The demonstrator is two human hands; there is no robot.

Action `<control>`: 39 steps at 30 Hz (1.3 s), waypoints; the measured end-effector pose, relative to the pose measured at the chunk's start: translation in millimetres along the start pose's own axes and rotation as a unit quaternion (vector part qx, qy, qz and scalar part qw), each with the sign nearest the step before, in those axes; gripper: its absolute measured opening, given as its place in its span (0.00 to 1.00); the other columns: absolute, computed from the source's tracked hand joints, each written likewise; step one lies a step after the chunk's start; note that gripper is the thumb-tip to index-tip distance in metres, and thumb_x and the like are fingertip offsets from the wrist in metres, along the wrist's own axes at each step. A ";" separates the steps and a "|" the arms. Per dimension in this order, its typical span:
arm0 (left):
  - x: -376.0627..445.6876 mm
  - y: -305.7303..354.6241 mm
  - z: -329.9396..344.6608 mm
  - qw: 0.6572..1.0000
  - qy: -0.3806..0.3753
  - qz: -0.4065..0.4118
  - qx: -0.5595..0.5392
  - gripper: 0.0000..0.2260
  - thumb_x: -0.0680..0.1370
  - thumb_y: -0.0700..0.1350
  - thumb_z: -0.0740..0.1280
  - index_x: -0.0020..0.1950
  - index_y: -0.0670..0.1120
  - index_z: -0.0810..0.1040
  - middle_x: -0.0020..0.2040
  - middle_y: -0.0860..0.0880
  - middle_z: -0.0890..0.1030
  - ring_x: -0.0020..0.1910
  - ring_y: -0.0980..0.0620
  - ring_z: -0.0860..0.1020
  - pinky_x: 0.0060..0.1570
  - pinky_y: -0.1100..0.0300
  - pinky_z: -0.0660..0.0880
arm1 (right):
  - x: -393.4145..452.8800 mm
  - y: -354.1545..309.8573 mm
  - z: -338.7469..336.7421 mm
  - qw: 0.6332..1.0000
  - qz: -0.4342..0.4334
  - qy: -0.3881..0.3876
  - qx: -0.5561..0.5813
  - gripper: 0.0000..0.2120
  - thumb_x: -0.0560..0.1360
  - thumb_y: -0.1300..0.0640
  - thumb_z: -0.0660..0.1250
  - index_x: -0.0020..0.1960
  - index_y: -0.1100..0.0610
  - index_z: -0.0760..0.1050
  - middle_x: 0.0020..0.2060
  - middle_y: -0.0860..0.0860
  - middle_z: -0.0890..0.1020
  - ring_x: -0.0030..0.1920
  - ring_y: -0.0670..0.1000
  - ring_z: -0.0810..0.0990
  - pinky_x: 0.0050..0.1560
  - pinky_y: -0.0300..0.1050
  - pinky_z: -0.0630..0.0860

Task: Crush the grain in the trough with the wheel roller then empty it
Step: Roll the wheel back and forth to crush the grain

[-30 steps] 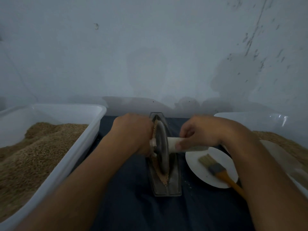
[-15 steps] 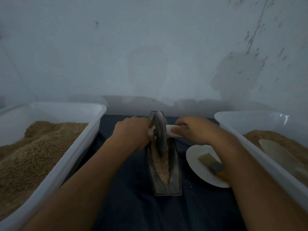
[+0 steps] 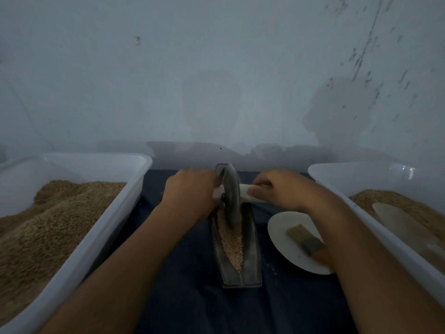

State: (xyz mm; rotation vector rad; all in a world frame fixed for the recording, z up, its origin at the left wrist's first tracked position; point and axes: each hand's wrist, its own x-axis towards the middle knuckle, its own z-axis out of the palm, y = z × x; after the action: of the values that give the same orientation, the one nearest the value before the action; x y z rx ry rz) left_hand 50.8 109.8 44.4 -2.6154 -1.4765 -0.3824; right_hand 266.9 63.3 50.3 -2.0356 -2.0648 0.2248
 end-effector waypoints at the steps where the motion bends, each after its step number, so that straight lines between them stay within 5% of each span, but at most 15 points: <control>1: -2.6 1.6 -6.0 1.000 -0.014 0.012 0.013 0.08 0.76 0.54 0.66 0.51 0.53 0.77 0.48 0.51 0.80 0.45 0.48 0.76 0.41 0.54 0.73 | -6.3 -2.1 -7.1 1.000 0.001 -0.029 -0.007 0.13 0.78 0.38 0.63 0.50 0.45 0.80 0.43 0.45 0.81 0.42 0.47 0.79 0.41 0.48 0.76; 6: -16.9 9.1 -32.7 0.993 -0.073 0.057 0.072 0.15 0.70 0.59 0.73 0.51 0.55 0.76 0.48 0.53 0.79 0.49 0.49 0.78 0.43 0.55 0.71 | -27.7 -18.8 -28.5 0.994 -0.003 -0.103 -0.041 0.12 0.69 0.36 0.72 0.46 0.42 0.80 0.43 0.40 0.82 0.43 0.42 0.80 0.43 0.44 0.79; 13: -19.1 5.3 -36.5 0.987 -0.128 0.057 0.085 0.20 0.67 0.60 0.75 0.53 0.54 0.76 0.47 0.54 0.78 0.45 0.50 0.76 0.44 0.55 0.73 | -32.3 -32.8 -33.5 0.993 -0.011 -0.104 -0.055 0.16 0.67 0.35 0.74 0.49 0.42 0.80 0.45 0.38 0.82 0.45 0.41 0.80 0.47 0.44 0.80; 17: -10.0 -1.3 -26.5 0.987 -0.138 0.052 0.064 0.20 0.69 0.62 0.73 0.56 0.54 0.77 0.49 0.53 0.79 0.48 0.48 0.78 0.48 0.52 0.77 | -23.7 -25.2 -25.3 0.994 -0.023 -0.092 -0.047 0.11 0.72 0.36 0.70 0.49 0.41 0.78 0.44 0.40 0.81 0.43 0.41 0.78 0.37 0.41 0.72; 22: 2.9 -5.0 2.1 0.998 -0.055 0.015 0.028 0.16 0.76 0.60 0.66 0.61 0.56 0.76 0.53 0.50 0.80 0.47 0.47 0.76 0.42 0.53 0.70 | -0.5 -6.0 0.2 1.000 -0.006 0.018 0.000 0.11 0.77 0.42 0.65 0.46 0.48 0.78 0.41 0.48 0.80 0.41 0.50 0.79 0.38 0.48 0.72; 30: 11.5 -7.0 37.6 0.995 0.094 0.035 -0.005 0.16 0.80 0.47 0.64 0.68 0.53 0.71 0.60 0.51 0.79 0.56 0.48 0.78 0.55 0.55 0.71 | 23.4 5.5 37.9 0.980 0.004 0.196 -0.031 0.16 0.81 0.43 0.55 0.52 0.49 0.78 0.44 0.51 0.81 0.44 0.56 0.78 0.48 0.55 0.75; 39: 1.4 -1.0 0.1 0.999 -0.026 0.021 0.016 0.12 0.76 0.54 0.65 0.58 0.54 0.77 0.52 0.51 0.80 0.50 0.46 0.78 0.43 0.53 0.72 | -4.6 -6.1 -3.4 0.999 -0.014 -0.033 -0.021 0.12 0.79 0.42 0.62 0.47 0.49 0.77 0.41 0.49 0.80 0.41 0.50 0.78 0.42 0.48 0.74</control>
State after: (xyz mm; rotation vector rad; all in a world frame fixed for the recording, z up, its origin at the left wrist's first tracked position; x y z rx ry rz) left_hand 50.6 111.5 44.6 -2.6457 -1.4285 -0.2865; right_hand 262.0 58.4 55.0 -2.0471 -2.1534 0.2484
